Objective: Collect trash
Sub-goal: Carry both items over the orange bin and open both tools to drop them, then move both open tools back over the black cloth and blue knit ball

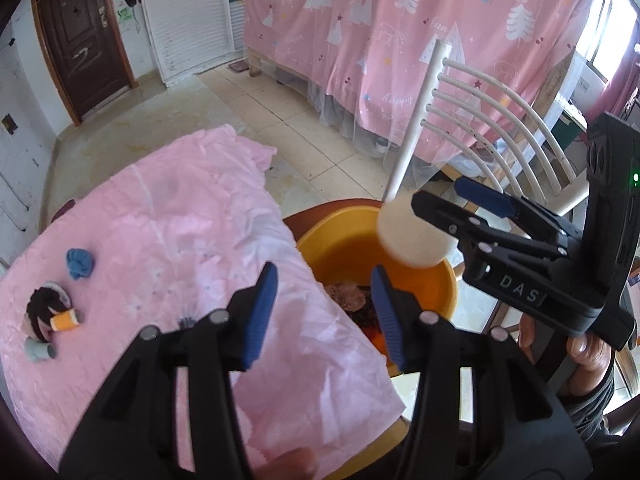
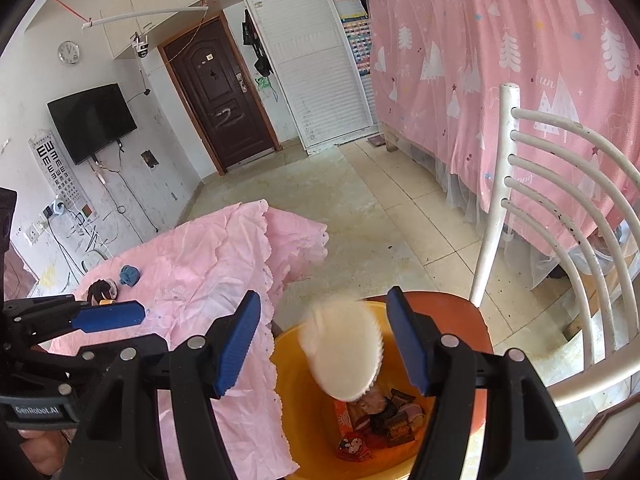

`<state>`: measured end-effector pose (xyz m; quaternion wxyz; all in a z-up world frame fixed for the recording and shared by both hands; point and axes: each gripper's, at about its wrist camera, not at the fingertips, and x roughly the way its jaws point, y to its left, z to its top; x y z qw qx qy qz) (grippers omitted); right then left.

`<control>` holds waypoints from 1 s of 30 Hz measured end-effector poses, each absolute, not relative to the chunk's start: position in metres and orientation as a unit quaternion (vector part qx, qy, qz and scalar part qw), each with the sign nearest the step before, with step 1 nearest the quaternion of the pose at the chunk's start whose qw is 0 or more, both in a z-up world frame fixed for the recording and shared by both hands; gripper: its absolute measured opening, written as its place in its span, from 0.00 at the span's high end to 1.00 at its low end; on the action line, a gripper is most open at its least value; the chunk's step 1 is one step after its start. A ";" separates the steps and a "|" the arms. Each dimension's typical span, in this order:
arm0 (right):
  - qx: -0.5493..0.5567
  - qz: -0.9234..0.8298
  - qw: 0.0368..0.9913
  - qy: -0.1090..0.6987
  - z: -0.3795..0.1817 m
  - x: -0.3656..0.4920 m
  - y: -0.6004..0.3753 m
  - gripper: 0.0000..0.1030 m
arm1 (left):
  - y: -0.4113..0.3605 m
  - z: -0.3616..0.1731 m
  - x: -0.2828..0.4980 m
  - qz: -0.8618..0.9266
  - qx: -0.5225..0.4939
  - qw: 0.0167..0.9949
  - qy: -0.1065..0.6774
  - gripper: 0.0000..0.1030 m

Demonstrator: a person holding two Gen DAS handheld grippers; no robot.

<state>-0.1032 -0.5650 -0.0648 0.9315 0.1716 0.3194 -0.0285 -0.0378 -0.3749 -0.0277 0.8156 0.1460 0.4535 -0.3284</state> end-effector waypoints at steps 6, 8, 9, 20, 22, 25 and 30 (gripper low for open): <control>0.155 -0.027 0.934 0.320 -0.054 -0.094 -0.543 0.45 | -0.348 -0.020 -0.031 -0.323 0.127 0.824 0.448 0.55; 0.146 -0.022 0.936 0.320 -0.049 -0.088 -0.532 0.45 | -0.336 -0.017 -0.027 -0.320 0.118 0.828 0.446 0.55; 0.141 -0.019 0.936 0.321 -0.046 -0.085 -0.525 0.45 | -0.331 -0.015 -0.025 -0.319 0.114 0.829 0.445 0.55; 0.096 0.016 0.939 0.329 -0.028 -0.052 -0.457 0.45 | -0.262 -0.001 -0.005 -0.290 0.063 0.852 0.432 0.55; 0.089 0.020 0.939 0.333 -0.027 -0.045 -0.447 0.45 | -0.249 0.001 0.001 -0.283 0.050 0.856 0.430 0.55; 0.075 0.030 0.938 0.337 -0.024 -0.036 -0.428 0.45 | -0.230 0.002 0.007 -0.273 0.036 0.861 0.428 0.55; 0.055 0.047 0.937 0.341 -0.020 -0.020 -0.396 0.45 | -0.198 0.004 0.020 -0.253 0.015 0.869 0.425 0.46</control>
